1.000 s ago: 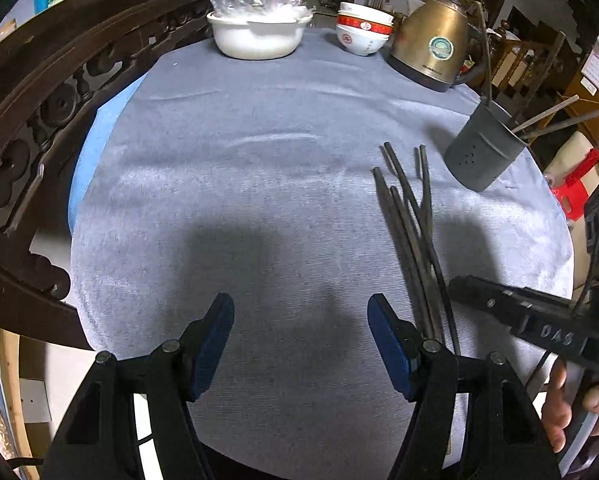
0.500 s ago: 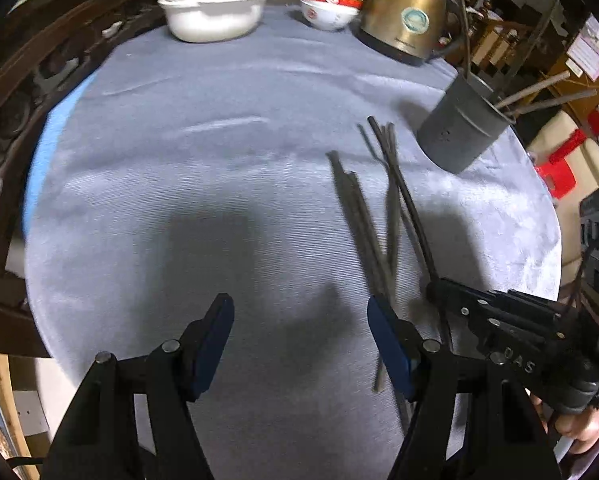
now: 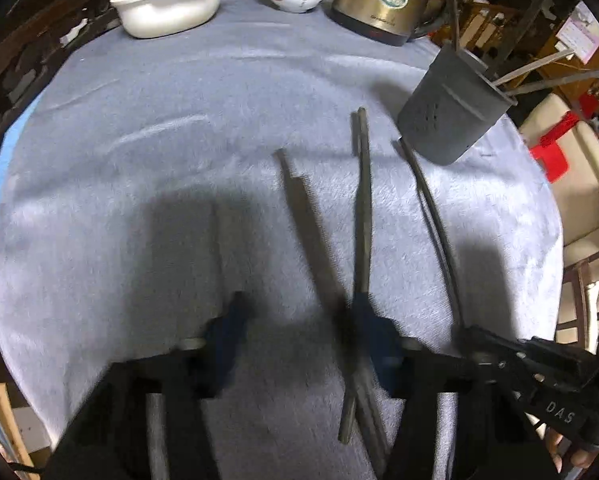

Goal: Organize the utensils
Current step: 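Grasp a dark chopstick with the right tool while the left tool grasps another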

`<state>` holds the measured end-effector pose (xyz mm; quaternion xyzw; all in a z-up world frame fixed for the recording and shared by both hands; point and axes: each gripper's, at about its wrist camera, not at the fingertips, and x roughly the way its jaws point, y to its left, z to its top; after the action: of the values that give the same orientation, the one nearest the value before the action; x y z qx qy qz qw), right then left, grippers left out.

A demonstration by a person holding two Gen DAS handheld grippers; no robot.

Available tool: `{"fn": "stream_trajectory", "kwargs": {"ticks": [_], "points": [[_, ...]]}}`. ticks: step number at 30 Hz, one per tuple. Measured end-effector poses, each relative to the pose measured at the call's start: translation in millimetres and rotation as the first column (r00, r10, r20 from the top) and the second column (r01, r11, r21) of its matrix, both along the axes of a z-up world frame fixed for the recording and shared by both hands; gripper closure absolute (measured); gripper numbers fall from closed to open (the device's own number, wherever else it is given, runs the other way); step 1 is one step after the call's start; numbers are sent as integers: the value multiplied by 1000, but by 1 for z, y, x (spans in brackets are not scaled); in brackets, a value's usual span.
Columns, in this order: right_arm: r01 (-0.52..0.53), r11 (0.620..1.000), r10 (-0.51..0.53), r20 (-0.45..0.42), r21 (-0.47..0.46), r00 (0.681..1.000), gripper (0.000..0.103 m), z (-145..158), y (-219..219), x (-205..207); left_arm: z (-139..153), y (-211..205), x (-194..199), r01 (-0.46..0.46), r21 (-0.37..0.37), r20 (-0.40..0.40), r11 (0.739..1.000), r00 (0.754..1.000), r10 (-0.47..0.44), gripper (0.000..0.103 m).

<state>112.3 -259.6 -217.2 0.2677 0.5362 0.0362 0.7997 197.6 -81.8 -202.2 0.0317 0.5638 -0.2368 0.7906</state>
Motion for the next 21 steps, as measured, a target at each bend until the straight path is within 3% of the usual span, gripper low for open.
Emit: {"fn": "stream_trajectory", "kwargs": {"ticks": [1,2,5,9,21], "points": [[-2,1000,2,0,4,1000,96,0,0,0,0,0,3,9,-7,-1,1000,1000,-9,74],[-9,1000,9,-2,23,1000,96,-1,1,0,-1,1,7,17,-12,-7,1000,1000,-17,88],[-27,998,27,-3,54,1000,95,-5,9,4,-4,10,20,35,-38,-21,999,999,-35,94],[-27,996,27,3,89,1000,92,-7,10,3,-1,19,33,56,-15,-17,998,998,-56,95],[32,998,-34,35,59,999,90,2,-12,12,2,51,60,-71,-8,-25,997,997,71,93]]}}
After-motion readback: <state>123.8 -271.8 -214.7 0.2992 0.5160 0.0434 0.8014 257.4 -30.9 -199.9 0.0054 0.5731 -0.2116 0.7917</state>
